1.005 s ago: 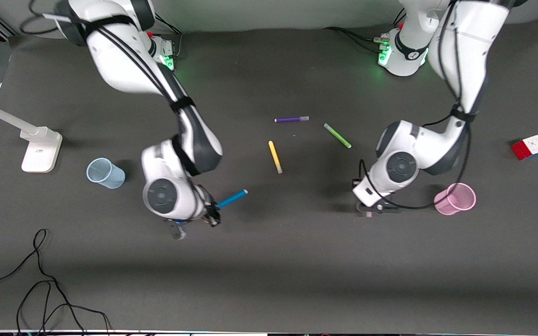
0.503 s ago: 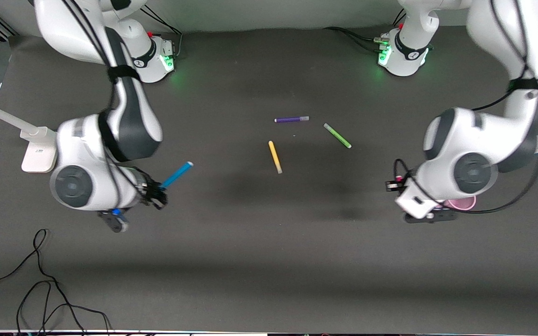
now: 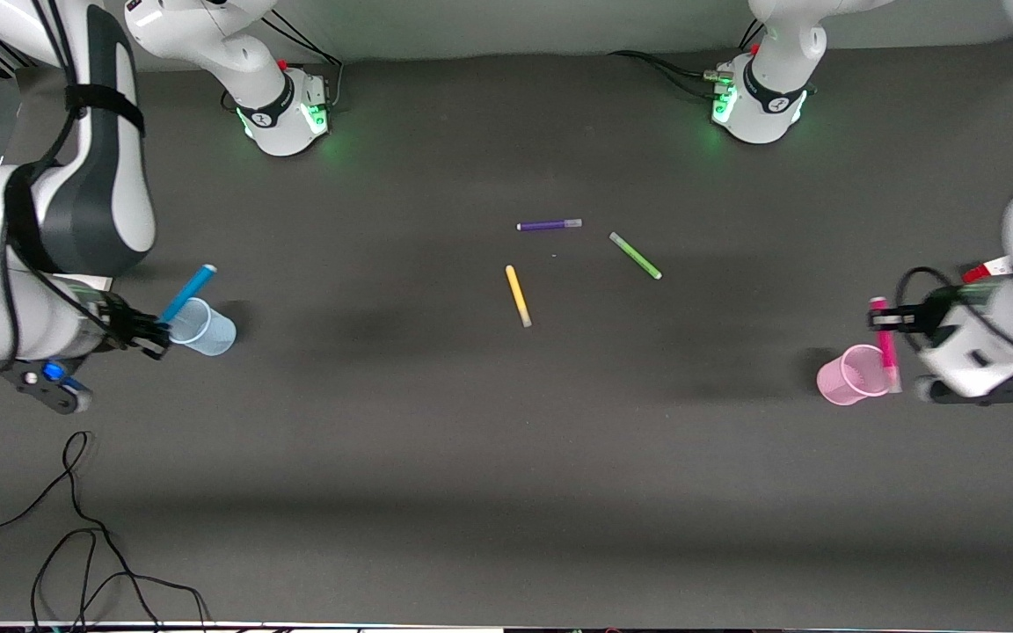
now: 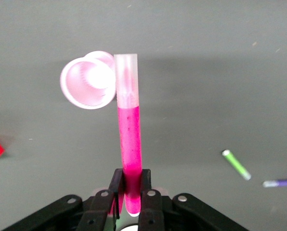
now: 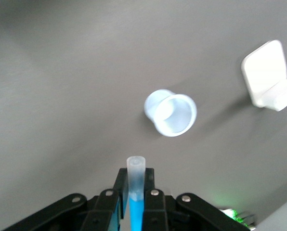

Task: Place pink and blue markers in matching cups
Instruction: 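Carry the blue marker to the blue cup while the left gripper carries pink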

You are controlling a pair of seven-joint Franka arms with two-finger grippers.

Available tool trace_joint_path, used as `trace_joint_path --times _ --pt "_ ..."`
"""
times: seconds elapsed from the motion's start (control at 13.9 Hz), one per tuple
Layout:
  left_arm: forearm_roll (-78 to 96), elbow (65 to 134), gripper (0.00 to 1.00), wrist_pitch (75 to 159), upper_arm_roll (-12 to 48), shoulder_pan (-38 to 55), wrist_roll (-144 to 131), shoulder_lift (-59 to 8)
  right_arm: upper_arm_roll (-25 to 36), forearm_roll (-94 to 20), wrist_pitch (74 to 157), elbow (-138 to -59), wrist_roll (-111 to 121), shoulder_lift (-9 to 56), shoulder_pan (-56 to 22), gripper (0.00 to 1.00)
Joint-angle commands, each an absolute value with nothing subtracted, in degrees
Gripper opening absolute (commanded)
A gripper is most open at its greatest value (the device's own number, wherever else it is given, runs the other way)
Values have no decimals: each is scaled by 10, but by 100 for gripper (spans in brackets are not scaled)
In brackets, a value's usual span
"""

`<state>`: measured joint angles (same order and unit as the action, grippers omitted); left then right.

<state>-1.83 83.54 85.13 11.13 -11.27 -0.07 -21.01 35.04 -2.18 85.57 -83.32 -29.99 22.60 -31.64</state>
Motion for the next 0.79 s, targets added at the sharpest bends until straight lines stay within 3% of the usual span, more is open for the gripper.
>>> trace_joint_path --times 0.0,0.22,0.43,0.72 --pt "-39 826 0 817 115 -133 47 -221 390 12 881 -869 -208 218 -323 0" --pt "-48 796 0 755 115 -134 50 -266 429 31 924 -901 -158 217 -324 0" --pt "-61 732 0 670 115 -134 49 -335 430 46 989 -943 -158 218 -325 0" --pt "-83 703 0 647 115 -134 49 -393 430 61 1042 -983 -157 228 -323 0"
